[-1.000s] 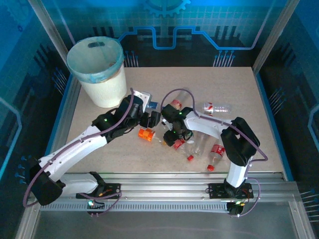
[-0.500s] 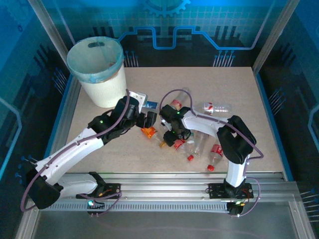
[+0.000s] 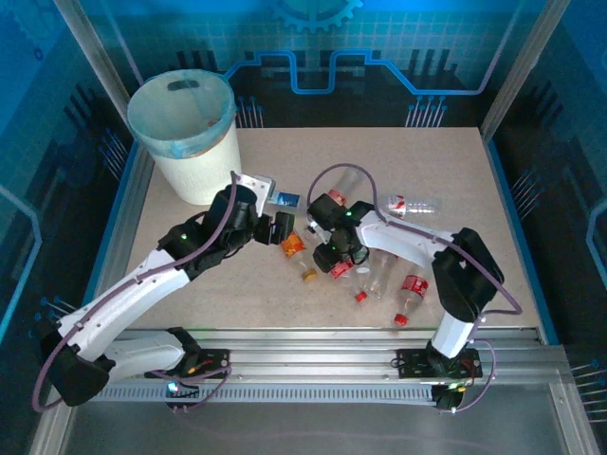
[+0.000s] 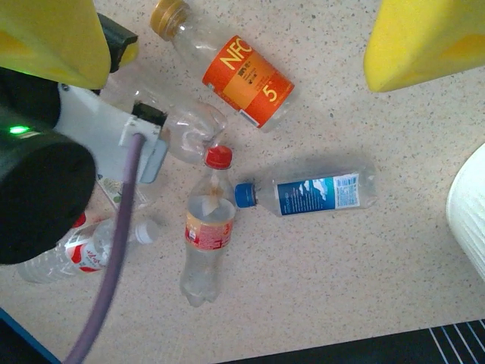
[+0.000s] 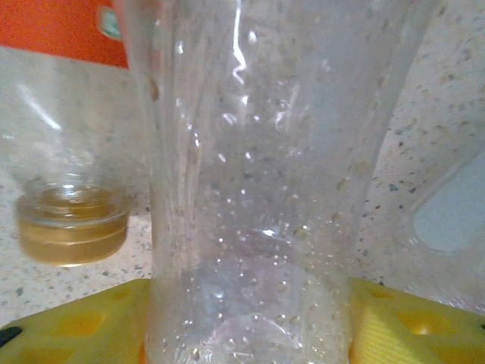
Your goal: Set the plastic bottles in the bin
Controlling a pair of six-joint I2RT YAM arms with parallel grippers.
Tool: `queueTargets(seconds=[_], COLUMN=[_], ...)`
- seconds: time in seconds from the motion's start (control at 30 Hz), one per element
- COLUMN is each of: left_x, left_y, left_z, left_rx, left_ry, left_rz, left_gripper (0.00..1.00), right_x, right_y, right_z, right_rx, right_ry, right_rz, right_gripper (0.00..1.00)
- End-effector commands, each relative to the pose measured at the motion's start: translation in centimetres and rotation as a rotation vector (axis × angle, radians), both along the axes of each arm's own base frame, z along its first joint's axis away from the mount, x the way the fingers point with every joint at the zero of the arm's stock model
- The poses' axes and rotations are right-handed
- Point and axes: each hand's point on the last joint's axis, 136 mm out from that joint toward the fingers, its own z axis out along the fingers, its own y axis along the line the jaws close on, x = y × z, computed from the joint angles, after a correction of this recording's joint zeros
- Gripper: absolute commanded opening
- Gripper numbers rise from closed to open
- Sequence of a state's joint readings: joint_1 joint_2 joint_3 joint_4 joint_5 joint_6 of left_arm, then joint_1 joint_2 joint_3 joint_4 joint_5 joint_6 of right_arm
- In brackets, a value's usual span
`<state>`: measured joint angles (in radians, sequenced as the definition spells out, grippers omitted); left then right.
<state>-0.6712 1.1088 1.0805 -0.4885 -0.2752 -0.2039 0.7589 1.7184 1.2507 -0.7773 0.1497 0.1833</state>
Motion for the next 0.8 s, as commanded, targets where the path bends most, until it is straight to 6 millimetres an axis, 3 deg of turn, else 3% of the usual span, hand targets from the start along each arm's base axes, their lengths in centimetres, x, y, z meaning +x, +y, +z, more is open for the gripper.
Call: queueTargets(seconds=[0.0, 0.4, 0.77], left_x=[-0.2, -0.1, 0.3], left_y=[0.4, 0.2, -3.0], left_z=[1.5, 8.1, 9.2], left_rx=[-0.036, -0.207, -0.379], left_ry=[-0.048, -0.268, -0.205], left_rz=[0.001, -0.007, -0.083], left_gripper=[0.87, 0.87, 0.87], right_x=[-0.2, -0.3, 0.3], right_y=[0.4, 0.4, 0.2], right_z=[2.1, 7.8, 14.6], right_rx=[0.051, 0.189, 0.361], right_ry=[-0.049, -0.18, -0.352], right_rz=[0.003, 0.007, 0.029], right_gripper=[0.6, 0.56, 0.52])
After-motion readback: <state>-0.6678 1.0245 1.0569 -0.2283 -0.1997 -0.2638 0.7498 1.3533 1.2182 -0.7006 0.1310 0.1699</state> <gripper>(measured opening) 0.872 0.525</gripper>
